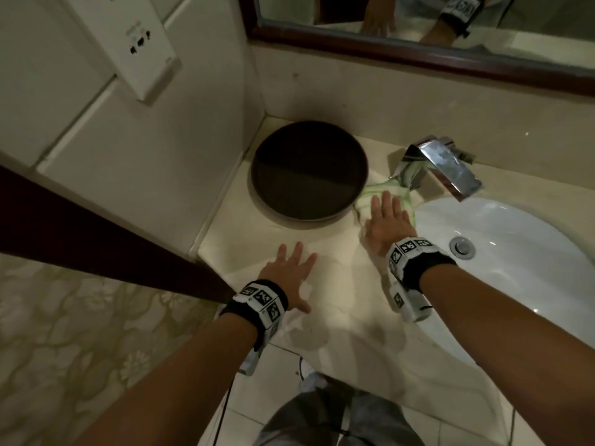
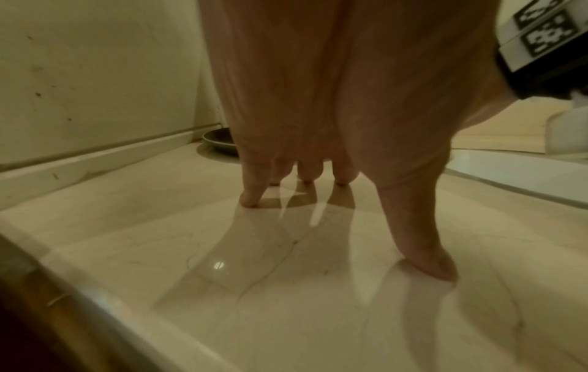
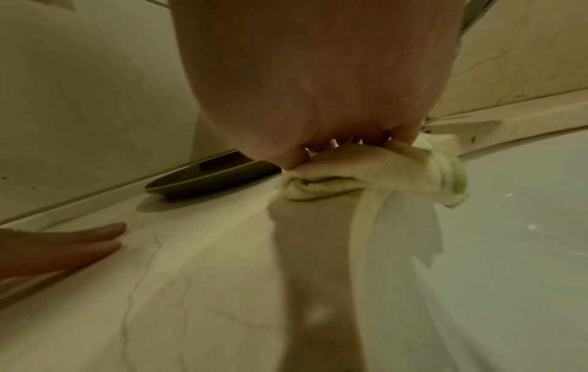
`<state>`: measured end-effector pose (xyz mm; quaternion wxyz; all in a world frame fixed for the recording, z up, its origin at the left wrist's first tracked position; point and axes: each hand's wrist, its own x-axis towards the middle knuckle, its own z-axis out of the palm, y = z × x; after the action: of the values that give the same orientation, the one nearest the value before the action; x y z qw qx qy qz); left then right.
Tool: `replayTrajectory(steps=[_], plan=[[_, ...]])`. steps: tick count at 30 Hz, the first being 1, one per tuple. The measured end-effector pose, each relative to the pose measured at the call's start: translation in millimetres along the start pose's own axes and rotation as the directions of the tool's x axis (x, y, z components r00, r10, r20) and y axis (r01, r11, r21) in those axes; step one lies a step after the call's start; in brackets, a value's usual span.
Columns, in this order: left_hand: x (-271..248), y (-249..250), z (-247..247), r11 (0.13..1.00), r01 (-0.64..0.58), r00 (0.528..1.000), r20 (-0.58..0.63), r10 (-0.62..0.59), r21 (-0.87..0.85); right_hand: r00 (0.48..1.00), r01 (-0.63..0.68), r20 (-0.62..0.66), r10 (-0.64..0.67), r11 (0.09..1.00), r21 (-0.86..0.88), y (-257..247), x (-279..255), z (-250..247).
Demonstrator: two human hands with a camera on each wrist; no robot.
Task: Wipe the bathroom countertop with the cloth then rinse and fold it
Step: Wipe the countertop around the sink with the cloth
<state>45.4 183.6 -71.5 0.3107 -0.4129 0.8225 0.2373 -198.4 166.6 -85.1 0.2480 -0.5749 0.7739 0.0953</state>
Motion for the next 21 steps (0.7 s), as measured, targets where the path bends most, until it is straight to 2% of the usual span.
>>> replayTrajectory(steps=[6, 12, 14, 18, 21], plan=[[1.3, 0.1, -0.6, 1.0, 0.008, 1.0, 0.001, -0.008, -0.008, 0.997, 0.069, -0.014, -0.07, 0.997, -0.038, -8.3, -38.7, 24.7], [0.8, 0.8, -0.4, 1.0, 0.009, 1.0, -0.009, -0.009, 0.009, 0.964, 0.265, 0.043, -0.262, 0.956, -0.125, -24.5, -88.5, 63.4], [0.7, 1.0, -0.4, 1.0, 0.011, 1.0, -0.009, -0.011, 0.005, 0.959, 0.283, 0.02, -0.283, 0.95, -0.133, -23.8, -90.0, 64.2], [0.0, -0.1, 0.8, 1.0, 0.009, 1.0, -0.02, -0.009, -0.013, 0.94, 0.34, 0.061, -0.335, 0.924, -0.174, -12.3, -79.8, 55.4], [-0.9, -0.6, -0.4, 1.0, 0.009, 1.0, -0.016, -0.009, -0.017, 0.95, 0.311, 0.047, -0.307, 0.931, -0.193, -5.3, -61.0, 46.1]])
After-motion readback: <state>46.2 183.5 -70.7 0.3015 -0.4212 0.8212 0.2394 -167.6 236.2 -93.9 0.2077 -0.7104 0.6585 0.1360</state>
